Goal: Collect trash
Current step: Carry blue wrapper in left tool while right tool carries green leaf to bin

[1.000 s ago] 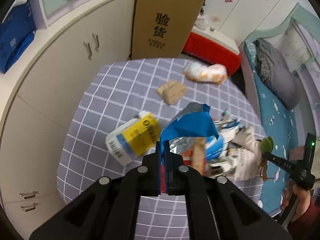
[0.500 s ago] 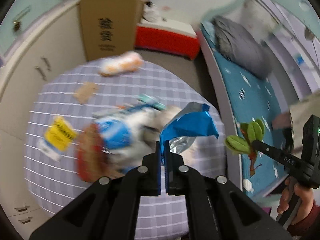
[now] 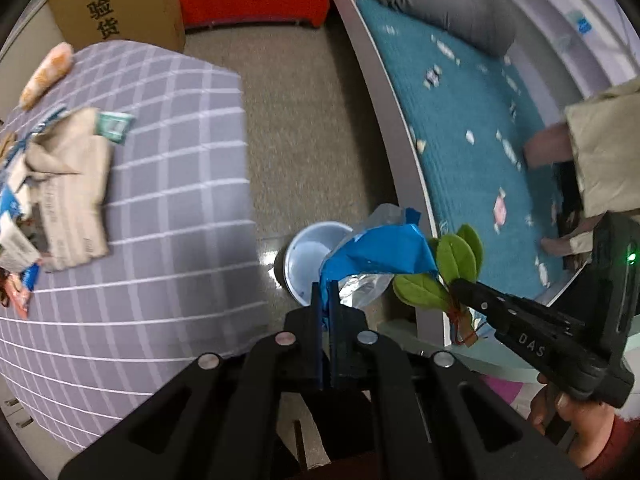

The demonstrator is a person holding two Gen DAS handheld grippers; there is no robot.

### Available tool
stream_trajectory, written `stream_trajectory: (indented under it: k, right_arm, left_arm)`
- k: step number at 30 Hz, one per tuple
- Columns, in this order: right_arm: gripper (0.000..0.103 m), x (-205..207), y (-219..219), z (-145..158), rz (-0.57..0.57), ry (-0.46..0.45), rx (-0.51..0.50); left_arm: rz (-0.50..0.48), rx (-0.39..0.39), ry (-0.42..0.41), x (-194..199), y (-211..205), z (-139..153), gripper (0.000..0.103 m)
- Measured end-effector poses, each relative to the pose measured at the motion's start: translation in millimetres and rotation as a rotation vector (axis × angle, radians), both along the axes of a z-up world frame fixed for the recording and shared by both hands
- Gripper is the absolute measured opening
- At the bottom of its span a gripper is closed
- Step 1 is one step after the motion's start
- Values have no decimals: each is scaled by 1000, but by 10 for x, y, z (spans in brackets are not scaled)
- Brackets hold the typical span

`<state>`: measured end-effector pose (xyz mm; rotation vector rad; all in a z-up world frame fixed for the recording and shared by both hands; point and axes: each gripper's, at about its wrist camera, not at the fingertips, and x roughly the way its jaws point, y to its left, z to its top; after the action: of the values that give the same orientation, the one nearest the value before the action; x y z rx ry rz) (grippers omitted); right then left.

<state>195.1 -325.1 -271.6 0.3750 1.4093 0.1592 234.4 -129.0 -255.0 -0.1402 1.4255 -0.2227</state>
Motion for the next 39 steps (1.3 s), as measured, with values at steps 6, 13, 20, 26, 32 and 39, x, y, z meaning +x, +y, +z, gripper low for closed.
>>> stream_trajectory:
  k: [6, 13, 20, 26, 32, 39]
  right_arm:
    - [37, 98, -183, -352, 29, 52, -2]
    - [53, 98, -360, -461, 16, 62, -18]
    - [58, -32, -584, -494, -18, 57, -48]
    - [61, -194, -736, -809, -86, 101, -71]
    - [63, -241, -864, -1198, -160, 128, -93]
    - [64, -200, -1000, -1845, -257, 161, -100]
  left_arm:
    - [-51, 55, 49, -1, -398, -296, 3]
    - [-72, 67, 85, 72, -609, -447, 3]
    - [-94, 79, 157, 51, -790, -781, 3]
    - [-105, 57, 247, 85, -997, -1304, 3]
    - [-94, 54, 319, 112, -1206, -1978, 3]
    - [-94, 80, 380, 147, -1365, -2654, 3]
